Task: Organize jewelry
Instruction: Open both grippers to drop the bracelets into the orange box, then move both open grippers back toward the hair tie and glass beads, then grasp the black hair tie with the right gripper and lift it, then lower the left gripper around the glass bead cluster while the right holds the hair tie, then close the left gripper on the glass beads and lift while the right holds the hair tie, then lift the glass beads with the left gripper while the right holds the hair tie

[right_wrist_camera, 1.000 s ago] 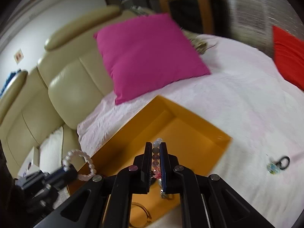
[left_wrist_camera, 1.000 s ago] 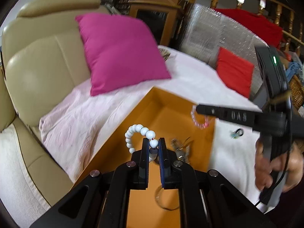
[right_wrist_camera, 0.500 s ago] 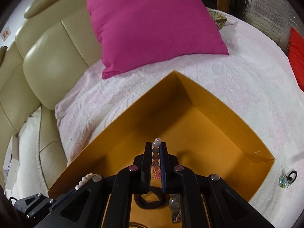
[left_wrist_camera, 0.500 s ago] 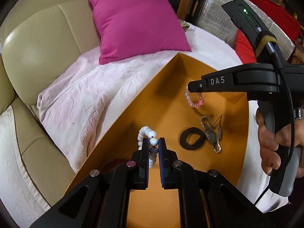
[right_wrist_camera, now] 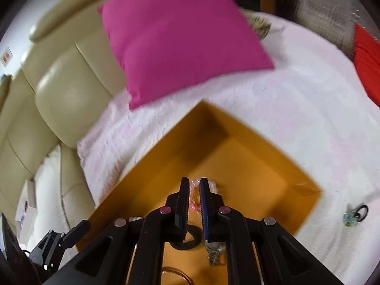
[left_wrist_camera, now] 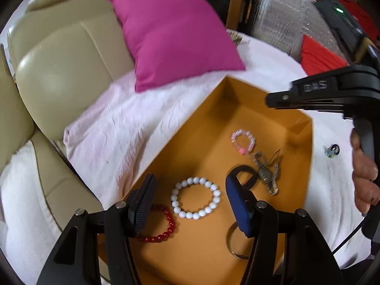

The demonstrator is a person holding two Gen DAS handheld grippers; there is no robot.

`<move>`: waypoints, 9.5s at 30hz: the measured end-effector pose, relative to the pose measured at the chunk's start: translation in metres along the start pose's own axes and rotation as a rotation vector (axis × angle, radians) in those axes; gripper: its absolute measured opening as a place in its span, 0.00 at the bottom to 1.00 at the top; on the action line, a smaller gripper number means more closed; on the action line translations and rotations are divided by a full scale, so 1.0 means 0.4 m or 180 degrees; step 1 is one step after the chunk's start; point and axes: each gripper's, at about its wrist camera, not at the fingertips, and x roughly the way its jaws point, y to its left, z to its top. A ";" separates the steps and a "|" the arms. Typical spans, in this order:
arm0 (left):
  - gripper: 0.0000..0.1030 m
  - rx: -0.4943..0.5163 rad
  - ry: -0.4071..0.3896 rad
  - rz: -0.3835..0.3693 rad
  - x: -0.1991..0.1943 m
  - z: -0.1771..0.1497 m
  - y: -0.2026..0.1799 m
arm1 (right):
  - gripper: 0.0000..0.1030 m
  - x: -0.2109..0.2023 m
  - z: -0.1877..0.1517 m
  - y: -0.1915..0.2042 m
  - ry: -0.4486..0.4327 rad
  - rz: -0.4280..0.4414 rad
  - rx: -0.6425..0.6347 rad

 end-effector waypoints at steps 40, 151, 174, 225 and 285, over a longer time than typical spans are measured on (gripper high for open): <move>0.66 0.0963 -0.0060 -0.0091 0.182 -0.040 -0.805 | 0.32 -0.316 -0.487 -0.913 -0.0863 0.0428 0.2063; 0.45 0.1335 0.0377 -0.0999 0.373 0.014 -0.916 | 0.08 -0.222 -0.528 -1.003 -0.0456 -0.0329 0.2230; 0.09 0.1649 0.0368 -0.1436 0.317 -0.030 -0.960 | 0.20 -0.239 -0.564 -1.056 -0.0612 0.0250 0.2618; 0.09 0.1774 -0.0339 -0.0679 0.217 -0.032 -0.955 | 0.08 -0.229 -0.535 -0.960 -0.0676 -0.0394 0.1980; 0.09 0.1338 -0.0147 -0.0723 0.216 -0.005 -0.851 | 0.24 -0.323 -0.504 -0.810 -0.0888 -0.1835 0.1131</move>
